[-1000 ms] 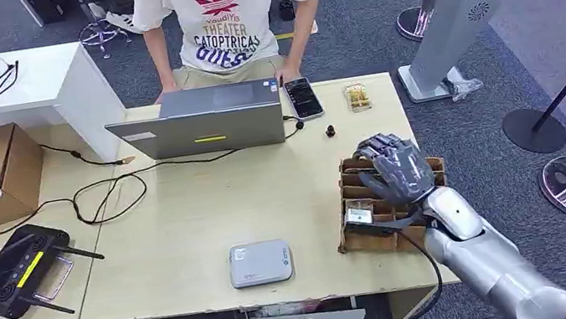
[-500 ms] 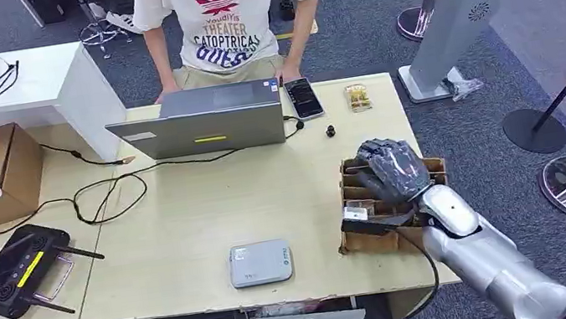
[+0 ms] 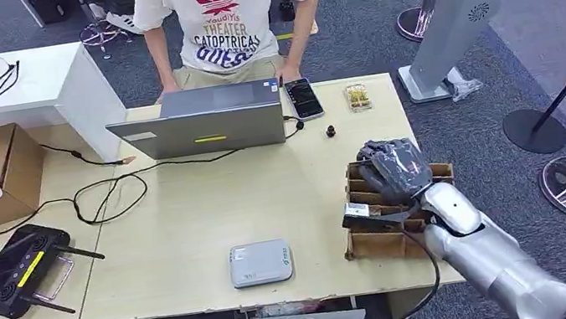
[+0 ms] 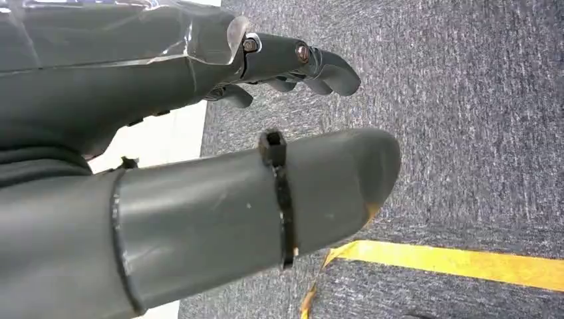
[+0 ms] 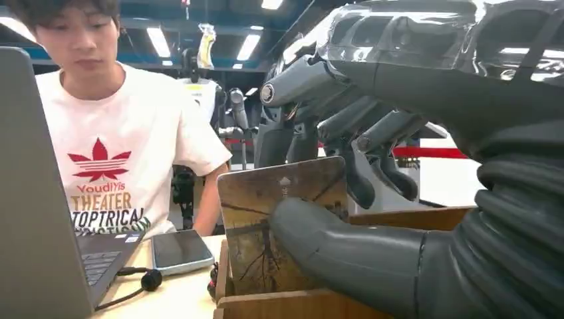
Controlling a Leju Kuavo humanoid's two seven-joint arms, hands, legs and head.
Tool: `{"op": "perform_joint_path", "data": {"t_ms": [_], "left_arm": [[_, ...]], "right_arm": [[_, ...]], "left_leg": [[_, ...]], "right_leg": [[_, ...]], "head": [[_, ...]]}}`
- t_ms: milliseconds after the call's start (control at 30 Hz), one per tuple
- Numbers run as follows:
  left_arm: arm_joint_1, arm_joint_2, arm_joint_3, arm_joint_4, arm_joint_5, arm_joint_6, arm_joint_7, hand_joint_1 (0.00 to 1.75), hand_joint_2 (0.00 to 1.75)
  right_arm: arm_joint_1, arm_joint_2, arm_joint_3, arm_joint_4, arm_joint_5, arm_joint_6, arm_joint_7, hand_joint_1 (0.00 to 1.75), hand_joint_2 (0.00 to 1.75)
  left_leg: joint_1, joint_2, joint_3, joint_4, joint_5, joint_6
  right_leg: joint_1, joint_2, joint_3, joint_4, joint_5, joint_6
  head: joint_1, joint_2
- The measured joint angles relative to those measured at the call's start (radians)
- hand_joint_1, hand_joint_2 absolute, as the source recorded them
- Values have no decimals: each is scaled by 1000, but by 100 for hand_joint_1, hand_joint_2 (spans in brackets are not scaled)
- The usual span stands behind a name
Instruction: Pass the card to the sensor for recognition and then transmit it.
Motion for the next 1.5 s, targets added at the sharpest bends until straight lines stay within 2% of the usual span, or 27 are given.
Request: {"op": "perform_joint_path", "data": {"t_ms": [133,233,300,500,867,1233,1500], "left_arm": [[0,-4,0,0,-2,2,0,0,0],[0,-6,0,0,-3,2,0,0,0],[0,-7,0,0,-4,2,0,0,0],[-3,-8,0,0,-9,2,0,0,0],[-11,-15,0,0,-21,2,3,0,0],[-21,-19,0,0,-36,2,7,0,0],[-22,-23,0,0,-37,2,12,0,0]], "right_arm": [[0,-7,2,-9,-21,36,0,148,175],[0,-13,2,-28,-43,82,0,157,175],[0,-17,1,-41,-55,115,1,154,175],[2,-28,0,-86,-104,203,10,161,175],[44,-40,-42,-188,-237,339,-5,157,175],[77,-40,-82,-238,-295,375,-27,154,175],[93,-40,-102,-250,-305,376,-43,161,175]], "left_leg": [[0,0,0,0,0,0],[0,0,0,0,0,0],[0,0,1,0,0,0],[0,0,2,0,0,0],[0,0,2,0,0,0],[0,0,2,0,0,0],[0,0,1,0,0,0]], "right_leg": [[0,0,0,0,0,0],[0,0,0,0,0,0],[0,0,1,0,0,0],[0,1,1,0,0,0],[0,1,2,0,0,0],[0,1,1,0,0,0],[0,0,1,0,0,0]], "head": [[0,0],[0,0],[0,0],[0,0],[0,0],[0,0],[0,0]]}}
